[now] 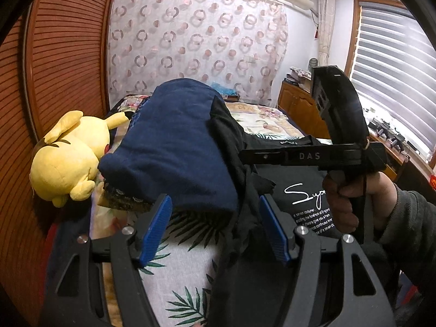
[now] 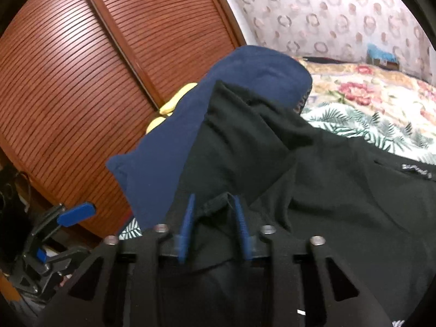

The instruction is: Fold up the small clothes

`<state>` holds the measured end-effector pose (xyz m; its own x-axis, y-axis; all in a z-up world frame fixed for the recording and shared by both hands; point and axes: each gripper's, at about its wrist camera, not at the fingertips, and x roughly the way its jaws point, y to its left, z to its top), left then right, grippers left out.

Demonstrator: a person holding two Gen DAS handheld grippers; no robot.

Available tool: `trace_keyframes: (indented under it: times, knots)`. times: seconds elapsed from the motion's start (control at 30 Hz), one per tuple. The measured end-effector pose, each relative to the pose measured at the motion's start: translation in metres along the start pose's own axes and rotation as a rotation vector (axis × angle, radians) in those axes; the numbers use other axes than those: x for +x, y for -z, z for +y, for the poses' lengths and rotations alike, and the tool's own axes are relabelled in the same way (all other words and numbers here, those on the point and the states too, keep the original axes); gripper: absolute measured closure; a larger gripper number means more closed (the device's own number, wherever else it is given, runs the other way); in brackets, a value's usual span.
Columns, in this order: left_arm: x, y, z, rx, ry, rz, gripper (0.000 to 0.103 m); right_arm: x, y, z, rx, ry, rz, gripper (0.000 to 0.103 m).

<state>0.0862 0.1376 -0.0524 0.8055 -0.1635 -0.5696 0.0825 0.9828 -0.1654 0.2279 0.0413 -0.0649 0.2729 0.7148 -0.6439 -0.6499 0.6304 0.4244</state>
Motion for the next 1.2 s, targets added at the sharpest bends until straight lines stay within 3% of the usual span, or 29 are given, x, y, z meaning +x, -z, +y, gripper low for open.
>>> trace_keyframes:
  times: [0.07, 0.33, 0.53, 0.63, 0.77, 1.2]
  knots:
    - [-0.001, 0.002, 0.001, 0.005, 0.000, 0.001, 0.037, 0.001, 0.003, 0.001, -0.016, 0.001, 0.005, 0.097]
    - [-0.003, 0.005, -0.002, 0.012, 0.000, -0.002, 0.037, -0.039, 0.032, 0.010, -0.057, 0.018, -0.010, 0.098]
    - [-0.004, 0.007, -0.007, 0.016, 0.004, -0.004, 0.037, -0.063, 0.071, 0.001, -0.047, 0.086, 0.054, 0.098]
    - [-0.006, 0.007, -0.010, 0.016, 0.007, -0.005, 0.037, -0.066, 0.076, -0.002, -0.082, 0.140, 0.072, 0.084]
    - [-0.010, 0.006, -0.013, 0.018, 0.008, -0.008, 0.037, -0.071, 0.068, -0.001, -0.153, 0.199, 0.026, 0.059]
    - [-0.015, 0.007, -0.014, 0.020, 0.009, -0.001, 0.037, 0.014, 0.031, -0.006, -0.294, 0.214, 0.093, 0.059]
